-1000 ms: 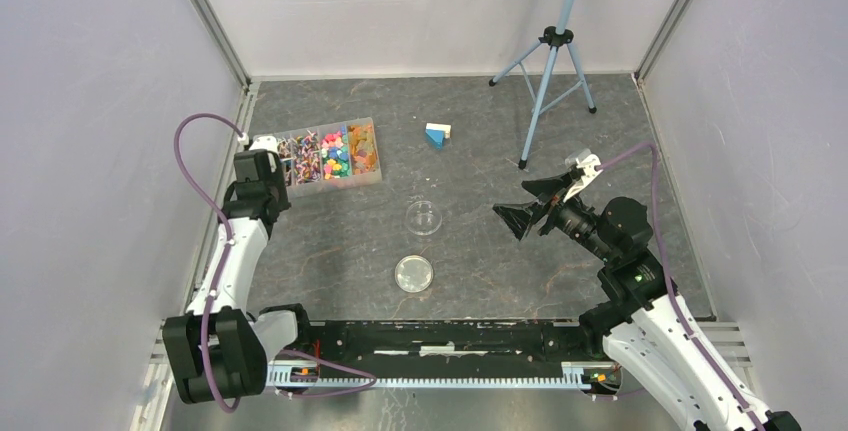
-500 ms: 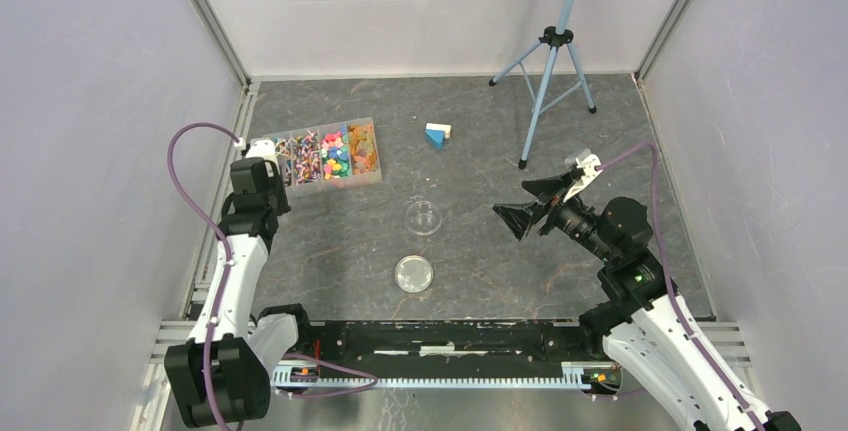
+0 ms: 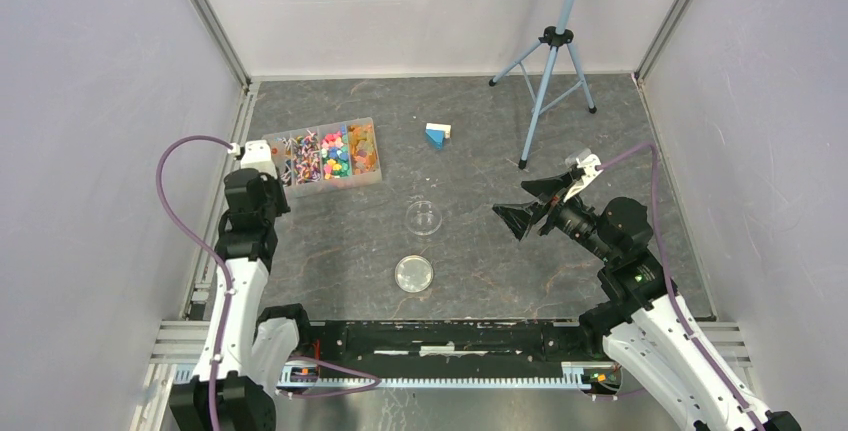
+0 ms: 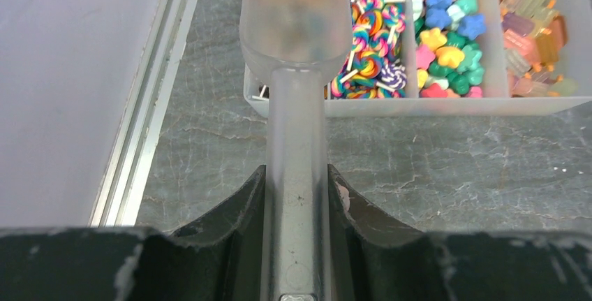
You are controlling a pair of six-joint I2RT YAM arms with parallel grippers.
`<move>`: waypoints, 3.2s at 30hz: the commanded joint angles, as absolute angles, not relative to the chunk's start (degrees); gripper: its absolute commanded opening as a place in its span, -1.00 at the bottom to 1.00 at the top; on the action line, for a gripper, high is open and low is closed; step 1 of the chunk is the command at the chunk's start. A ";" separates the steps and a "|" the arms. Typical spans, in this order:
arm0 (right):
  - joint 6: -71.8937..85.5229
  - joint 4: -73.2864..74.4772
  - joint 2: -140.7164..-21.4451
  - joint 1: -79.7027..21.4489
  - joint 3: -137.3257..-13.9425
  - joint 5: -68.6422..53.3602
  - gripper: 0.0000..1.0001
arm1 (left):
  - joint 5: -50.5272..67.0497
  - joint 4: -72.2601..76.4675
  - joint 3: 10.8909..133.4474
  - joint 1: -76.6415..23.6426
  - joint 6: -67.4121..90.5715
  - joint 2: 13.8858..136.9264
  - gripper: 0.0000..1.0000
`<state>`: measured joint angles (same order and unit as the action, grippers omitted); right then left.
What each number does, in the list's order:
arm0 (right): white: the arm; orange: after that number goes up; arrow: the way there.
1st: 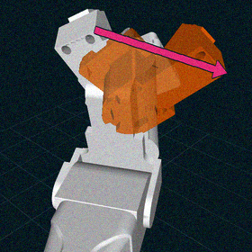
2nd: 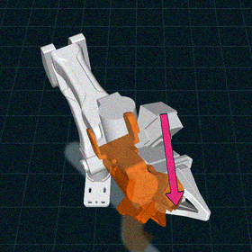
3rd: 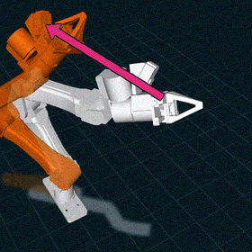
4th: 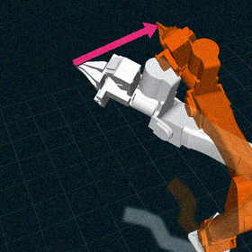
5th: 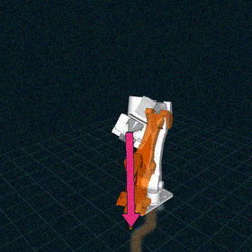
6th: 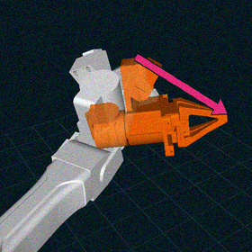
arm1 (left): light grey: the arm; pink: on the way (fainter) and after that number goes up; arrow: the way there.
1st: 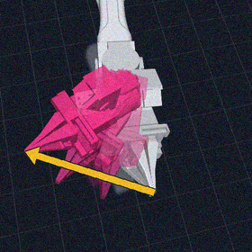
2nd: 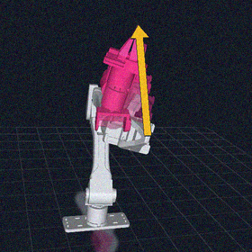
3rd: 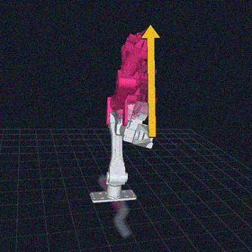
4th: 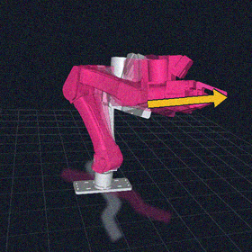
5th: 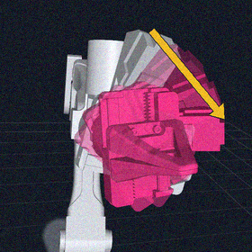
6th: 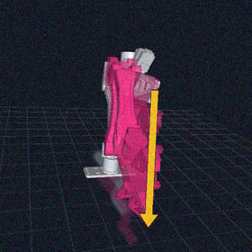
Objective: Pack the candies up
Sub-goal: Place the fake candies in the packing bottle.
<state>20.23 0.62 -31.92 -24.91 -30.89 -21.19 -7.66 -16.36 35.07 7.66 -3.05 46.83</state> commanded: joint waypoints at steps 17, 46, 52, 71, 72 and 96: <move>21.40 -3.08 -33.05 -24.80 -29.67 -23.41 0.96 | 2.79 -10.45 37.06 7.89 -6.25 36.68 -0.95; 14.15 3.60 -35.57 -24.83 -34.45 -18.17 0.96 | 25.28 -39.34 50.53 -14.62 -19.59 44.78 -0.95; 14.15 3.39 -35.60 -24.76 -33.60 -18.05 0.96 | 23.05 -46.37 53.94 -19.49 -20.67 49.78 -0.95; 15.17 2.85 -34.83 -24.84 -32.17 -18.53 0.96 | 18.56 -58.73 63.43 -25.39 -16.75 59.60 -0.95; 15.14 2.94 -34.68 -24.80 -32.08 -18.47 0.96 | 18.35 -60.17 64.69 -25.77 -16.37 61.19 -0.95; 15.72 2.08 -34.67 -24.80 -30.83 -18.89 0.96 | 7.65 -63.18 78.92 -32.52 -8.11 65.48 -0.95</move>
<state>15.35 4.78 -35.14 -24.91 -31.24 -18.96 11.44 -65.45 73.63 -32.38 -12.45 68.42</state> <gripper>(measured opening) 0.979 0.375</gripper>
